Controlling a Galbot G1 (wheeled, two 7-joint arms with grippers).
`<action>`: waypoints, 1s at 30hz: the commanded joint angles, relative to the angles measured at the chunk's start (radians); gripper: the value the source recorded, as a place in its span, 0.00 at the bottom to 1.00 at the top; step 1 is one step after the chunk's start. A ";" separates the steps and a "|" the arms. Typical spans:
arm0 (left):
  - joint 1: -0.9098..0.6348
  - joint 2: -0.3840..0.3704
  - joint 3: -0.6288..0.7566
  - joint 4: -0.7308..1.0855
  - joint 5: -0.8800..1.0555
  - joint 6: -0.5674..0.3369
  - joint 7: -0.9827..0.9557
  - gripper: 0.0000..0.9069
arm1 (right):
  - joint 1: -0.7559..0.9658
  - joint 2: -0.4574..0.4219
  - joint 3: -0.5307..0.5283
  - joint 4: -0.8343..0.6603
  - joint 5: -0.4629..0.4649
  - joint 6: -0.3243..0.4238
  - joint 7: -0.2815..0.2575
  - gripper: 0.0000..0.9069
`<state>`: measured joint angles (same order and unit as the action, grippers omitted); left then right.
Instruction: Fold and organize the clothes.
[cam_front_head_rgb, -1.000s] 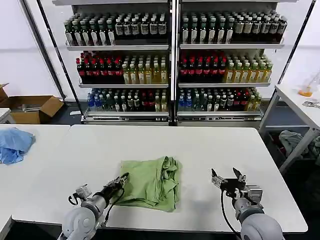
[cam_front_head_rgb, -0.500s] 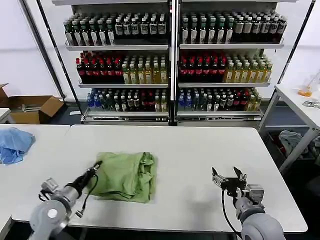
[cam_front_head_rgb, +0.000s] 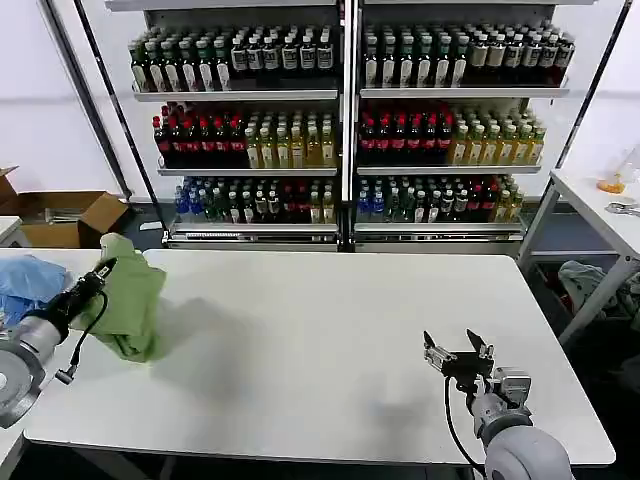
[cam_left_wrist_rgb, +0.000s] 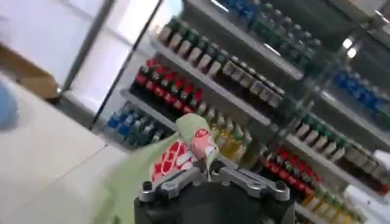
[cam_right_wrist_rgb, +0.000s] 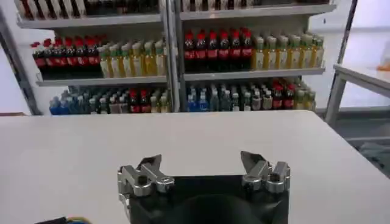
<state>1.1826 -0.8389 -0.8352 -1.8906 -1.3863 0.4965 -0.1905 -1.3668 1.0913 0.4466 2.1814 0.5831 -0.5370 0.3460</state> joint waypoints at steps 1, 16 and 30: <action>-0.031 -0.039 0.566 0.001 0.799 0.040 0.061 0.02 | -0.012 -0.004 0.001 0.012 -0.006 0.002 -0.001 1.00; -0.310 -0.350 0.962 0.130 0.765 0.080 -0.075 0.02 | -0.007 -0.020 0.017 0.030 0.002 0.002 -0.003 1.00; -0.511 -0.645 1.031 0.401 0.710 -0.108 -0.137 1.00 | 0.018 -0.054 0.021 0.022 0.014 0.002 -0.013 1.00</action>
<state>0.8361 -1.2451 0.0618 -1.6965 -0.7006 0.5210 -0.2874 -1.3543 1.0465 0.4691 2.2063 0.5949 -0.5347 0.3360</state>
